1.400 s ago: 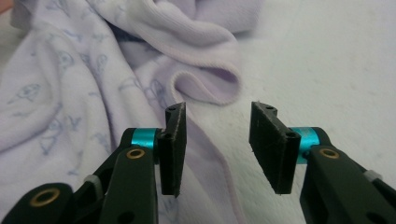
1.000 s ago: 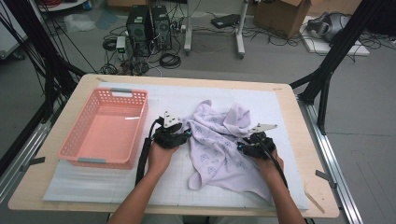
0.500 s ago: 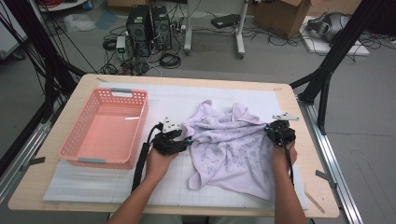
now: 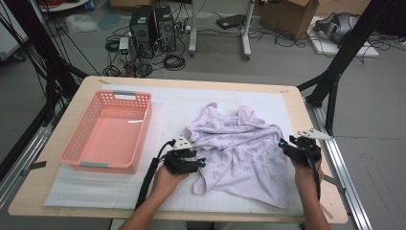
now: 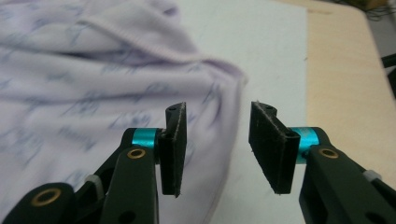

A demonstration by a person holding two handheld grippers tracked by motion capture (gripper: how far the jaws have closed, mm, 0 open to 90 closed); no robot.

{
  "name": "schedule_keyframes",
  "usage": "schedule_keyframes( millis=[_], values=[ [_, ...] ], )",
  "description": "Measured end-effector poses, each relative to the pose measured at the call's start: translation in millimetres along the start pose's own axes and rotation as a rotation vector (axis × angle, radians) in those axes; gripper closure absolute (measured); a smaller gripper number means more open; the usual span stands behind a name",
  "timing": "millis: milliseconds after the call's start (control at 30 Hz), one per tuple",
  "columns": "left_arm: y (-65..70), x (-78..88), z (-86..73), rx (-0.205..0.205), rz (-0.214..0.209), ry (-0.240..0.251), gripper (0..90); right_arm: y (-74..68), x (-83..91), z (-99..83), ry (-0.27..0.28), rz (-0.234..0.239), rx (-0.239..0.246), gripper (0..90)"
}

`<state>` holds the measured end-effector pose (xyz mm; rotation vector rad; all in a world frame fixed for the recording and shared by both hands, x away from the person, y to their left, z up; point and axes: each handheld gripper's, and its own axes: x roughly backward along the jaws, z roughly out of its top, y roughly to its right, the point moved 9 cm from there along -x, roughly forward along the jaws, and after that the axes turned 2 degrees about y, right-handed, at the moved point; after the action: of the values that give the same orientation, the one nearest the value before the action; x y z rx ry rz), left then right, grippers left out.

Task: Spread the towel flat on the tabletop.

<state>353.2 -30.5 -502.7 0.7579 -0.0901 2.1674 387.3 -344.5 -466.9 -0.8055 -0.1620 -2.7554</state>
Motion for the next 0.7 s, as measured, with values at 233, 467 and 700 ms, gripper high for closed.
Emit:
schedule_keyframes(
  millis=[233, 467, 700],
  values=[
    [10.8, -13.5, 5.0, -0.156, 0.102, -0.019, 68.8, -7.4, 15.9, -39.3, -0.066, 0.076, -0.015, 51.9],
    [-34.9, 1.4, 14.6, -0.031, 0.229, 0.066, 87.7, -18.2, 18.4, -50.3, -0.087, 0.119, -0.016, 51.0],
    [-84.2, 17.7, 16.3, 0.056, 0.359, 0.12, 87.8, -40.9, 12.0, -49.8, -0.112, 0.189, 0.009, 49.5]
  ],
)
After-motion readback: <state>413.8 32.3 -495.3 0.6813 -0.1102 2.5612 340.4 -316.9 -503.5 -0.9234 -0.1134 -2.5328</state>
